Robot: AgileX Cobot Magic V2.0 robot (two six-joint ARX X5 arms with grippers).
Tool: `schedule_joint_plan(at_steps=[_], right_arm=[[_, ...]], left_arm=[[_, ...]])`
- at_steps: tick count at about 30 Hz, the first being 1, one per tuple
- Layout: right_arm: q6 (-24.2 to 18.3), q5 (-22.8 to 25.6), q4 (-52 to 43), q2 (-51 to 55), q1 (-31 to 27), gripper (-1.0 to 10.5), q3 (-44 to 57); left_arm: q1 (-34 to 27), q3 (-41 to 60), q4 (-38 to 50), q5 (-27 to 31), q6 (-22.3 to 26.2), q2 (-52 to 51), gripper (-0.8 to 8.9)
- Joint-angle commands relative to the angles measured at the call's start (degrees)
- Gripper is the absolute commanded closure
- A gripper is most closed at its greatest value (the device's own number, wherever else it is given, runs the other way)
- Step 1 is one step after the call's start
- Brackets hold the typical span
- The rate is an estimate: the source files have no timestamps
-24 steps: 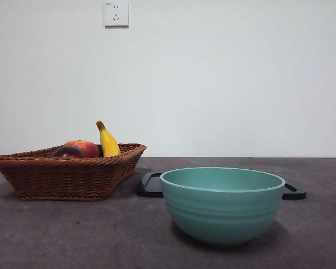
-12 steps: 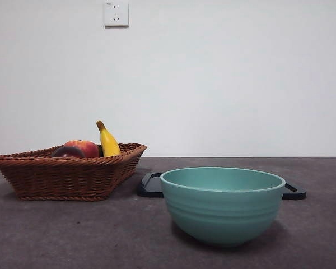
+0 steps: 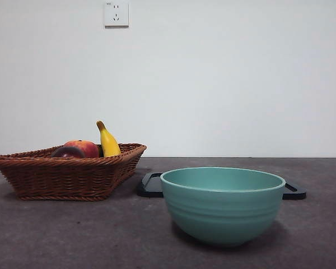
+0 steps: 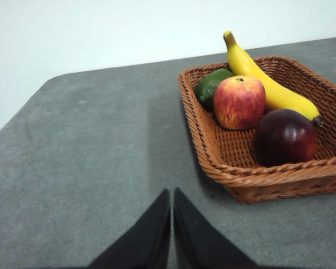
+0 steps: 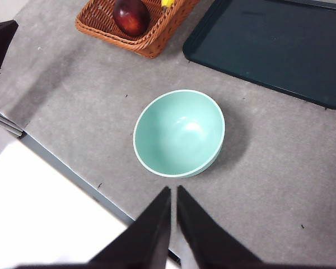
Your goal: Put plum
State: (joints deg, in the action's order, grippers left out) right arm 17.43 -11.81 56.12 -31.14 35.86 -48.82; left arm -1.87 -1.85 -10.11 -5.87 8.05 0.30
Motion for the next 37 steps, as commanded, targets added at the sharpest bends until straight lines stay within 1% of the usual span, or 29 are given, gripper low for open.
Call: schedule_joint_plan(at_steps=[1,14,17,19,20,21,26,28,30,33,37], right_arm=[[0.11,0.02,-0.42,-0.17,0.35,9.4,-0.85],[0.11,0.04,-0.42,-0.17,0.35,9.4,-0.85],[-1.33,2.43,-1.99,-0.17,-0.42,9.4,-0.79],[-3.06,5.38,-4.24,-0.11,-2.80,9.4,-0.59],[-4.02,6.93,-6.62,-0.11,-5.11,9.4,-0.15],[-4.83,7.45,-8.79,-0.04,-7.39,9.4,0.48],[-9.68,7.80,-21.16,2.71,-20.44,9.4,6.32],[-10.99,7.80,-28.89,5.99,-27.32,9.4,11.69],[-11.39,7.80,-36.11,10.38,-32.22,9.4,17.86],[-13.68,8.70,-45.33,17.81,-36.17,9.4,27.67],[-13.81,10.12,-50.56,23.34,-37.09,9.4,35.08]], left_arm=[[-0.15,1.18,-0.46,0.11,-0.20,-0.13,8.06],[-0.15,1.18,-0.46,0.11,-0.20,-0.13,8.06],[-0.15,1.18,-0.46,0.11,-0.20,-0.13,8.06],[-0.15,1.18,-0.46,0.11,-0.20,-0.13,8.06],[-0.15,1.18,-0.46,0.11,-0.20,-0.13,8.06],[-0.15,1.18,-0.48,0.09,-0.20,-0.13,8.06],[-0.15,1.18,-0.48,0.11,-0.20,-0.13,8.06],[-0.15,1.18,-0.48,0.11,-0.20,-0.13,8.06],[-0.15,1.18,-0.48,0.09,-0.20,-0.13,8.06],[-0.15,1.18,-0.48,0.09,-0.20,-0.13,8.06],[-0.15,1.18,-0.48,0.11,-0.20,-0.13,8.06]])
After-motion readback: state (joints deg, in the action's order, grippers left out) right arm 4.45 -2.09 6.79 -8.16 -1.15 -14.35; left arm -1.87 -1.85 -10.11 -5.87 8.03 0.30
